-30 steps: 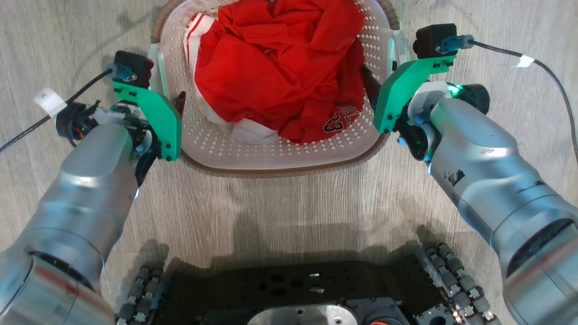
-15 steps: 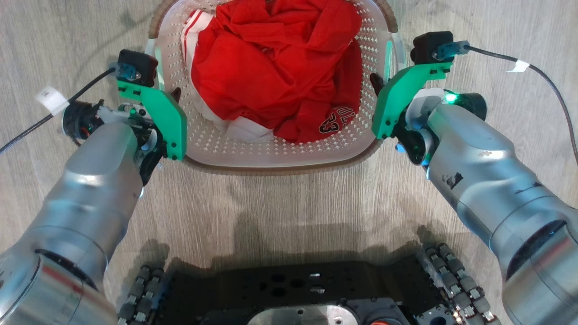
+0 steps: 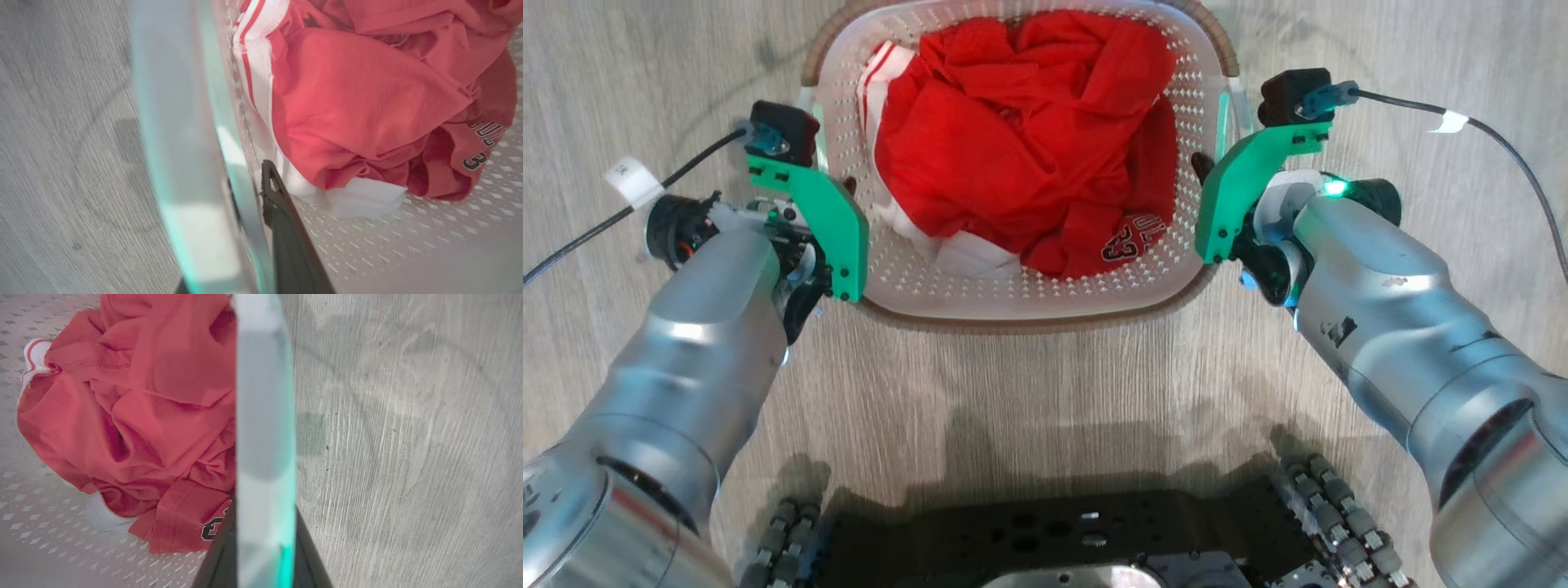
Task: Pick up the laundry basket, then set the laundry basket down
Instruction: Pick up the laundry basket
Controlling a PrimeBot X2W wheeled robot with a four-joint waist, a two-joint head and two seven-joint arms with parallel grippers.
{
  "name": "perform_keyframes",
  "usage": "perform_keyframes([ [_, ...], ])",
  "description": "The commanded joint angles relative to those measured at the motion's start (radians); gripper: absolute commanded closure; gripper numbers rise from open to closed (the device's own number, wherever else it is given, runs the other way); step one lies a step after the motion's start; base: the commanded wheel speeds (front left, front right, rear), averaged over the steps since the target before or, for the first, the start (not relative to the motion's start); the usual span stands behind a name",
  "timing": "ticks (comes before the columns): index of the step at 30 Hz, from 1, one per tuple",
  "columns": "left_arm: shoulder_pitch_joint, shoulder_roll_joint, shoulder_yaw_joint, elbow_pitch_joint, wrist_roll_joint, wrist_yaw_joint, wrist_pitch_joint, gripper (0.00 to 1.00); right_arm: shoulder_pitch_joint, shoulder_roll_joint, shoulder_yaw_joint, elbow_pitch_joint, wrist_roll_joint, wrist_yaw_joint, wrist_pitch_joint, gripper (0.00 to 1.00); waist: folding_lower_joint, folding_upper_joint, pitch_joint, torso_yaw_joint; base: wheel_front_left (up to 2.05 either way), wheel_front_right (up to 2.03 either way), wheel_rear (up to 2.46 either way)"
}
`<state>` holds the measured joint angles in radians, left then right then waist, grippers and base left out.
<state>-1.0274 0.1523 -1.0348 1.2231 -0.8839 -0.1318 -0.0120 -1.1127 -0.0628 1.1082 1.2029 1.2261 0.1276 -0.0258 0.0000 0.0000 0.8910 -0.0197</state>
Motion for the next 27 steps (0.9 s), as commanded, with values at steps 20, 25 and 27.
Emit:
perform_keyframes([
  [20, 0.186, 0.038, -0.151, -0.136, -0.22, 0.001, 0.269, 1.0, 0.199, 0.013, 0.124, 0.03, 0.043, 0.003, 0.23, 1.0, 0.0, 0.0, -0.453, -0.035, 0.0, 0.0, 0.0],
  [25, 0.248, 0.031, -0.172, -0.133, -0.268, 0.001, 0.297, 1.0, 0.258, 0.013, 0.135, 0.002, 0.059, 0.003, 0.285, 1.0, 0.0, 0.0, -0.582, -0.036, 0.0, 0.0, 0.0],
  [27, 0.273, 0.027, -0.177, -0.124, -0.281, 0.001, 0.295, 1.0, 0.282, 0.013, 0.139, -0.01, 0.064, 0.003, 0.305, 1.0, 0.0, 0.0, -0.629, -0.037, 0.0, 0.0, 0.0],
])
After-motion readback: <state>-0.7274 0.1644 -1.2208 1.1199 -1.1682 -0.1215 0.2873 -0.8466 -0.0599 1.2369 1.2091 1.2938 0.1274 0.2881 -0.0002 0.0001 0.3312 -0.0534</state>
